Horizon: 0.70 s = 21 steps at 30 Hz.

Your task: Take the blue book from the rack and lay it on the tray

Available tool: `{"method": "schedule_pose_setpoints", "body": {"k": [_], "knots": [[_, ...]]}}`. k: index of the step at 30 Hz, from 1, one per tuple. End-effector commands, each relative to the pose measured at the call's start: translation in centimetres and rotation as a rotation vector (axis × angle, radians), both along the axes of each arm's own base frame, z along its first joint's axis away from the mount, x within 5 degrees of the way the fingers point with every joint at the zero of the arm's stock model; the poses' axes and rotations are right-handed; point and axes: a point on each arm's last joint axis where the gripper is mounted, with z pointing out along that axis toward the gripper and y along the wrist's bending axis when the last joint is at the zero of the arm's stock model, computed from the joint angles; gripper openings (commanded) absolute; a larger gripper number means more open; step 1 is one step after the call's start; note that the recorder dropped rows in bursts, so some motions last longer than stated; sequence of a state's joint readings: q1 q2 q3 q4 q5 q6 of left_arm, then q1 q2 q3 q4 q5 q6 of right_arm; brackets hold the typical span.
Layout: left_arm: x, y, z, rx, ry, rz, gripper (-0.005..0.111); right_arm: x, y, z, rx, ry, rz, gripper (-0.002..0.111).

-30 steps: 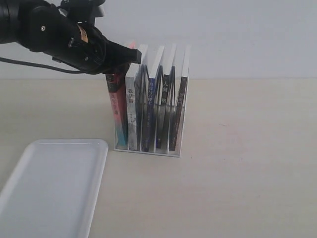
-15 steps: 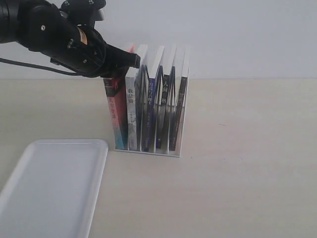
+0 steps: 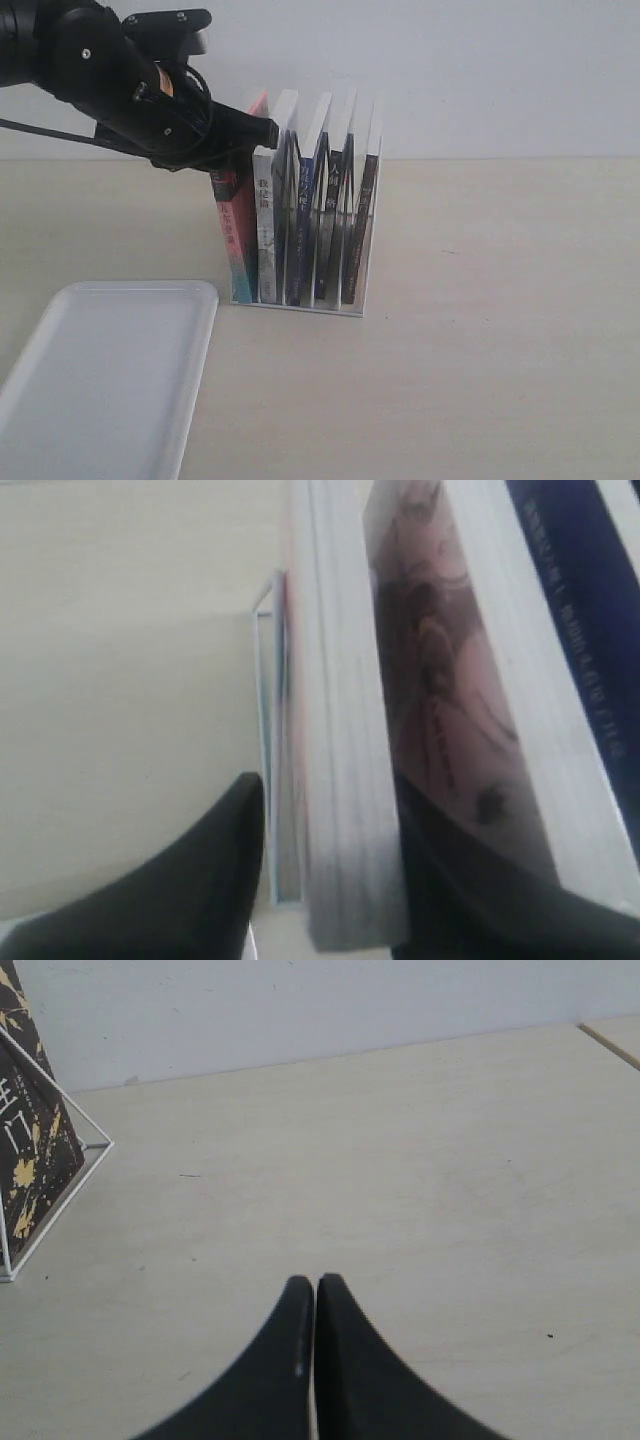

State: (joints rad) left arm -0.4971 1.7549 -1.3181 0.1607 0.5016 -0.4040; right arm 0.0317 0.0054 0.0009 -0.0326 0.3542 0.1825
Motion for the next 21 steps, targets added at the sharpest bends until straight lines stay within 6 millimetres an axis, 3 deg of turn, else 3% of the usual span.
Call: {"method": "schedule_pose_setpoints", "body": {"k": [1,5,13,21], "knots": [[-0.4,0.2,-0.1,0.033,0.032,-0.001,0.04,0.0,0.0,0.1,-0.007,-0.012,-0.001,0.0],[-0.6,0.6,0.4,0.067,0.024,-0.01,0.04,0.0,0.0,0.1,-0.007,-0.012,-0.001,0.0],[-1.9,1.3,3.5,0.057,-0.043,-0.028,0.04,0.0,0.0,0.1,-0.007,-0.012,-0.001,0.0],[-3.1,1.3,6.0,-0.053,-0.091,-0.028,0.04,0.0,0.0,0.1,-0.007,-0.012,-0.001,0.0]]}}
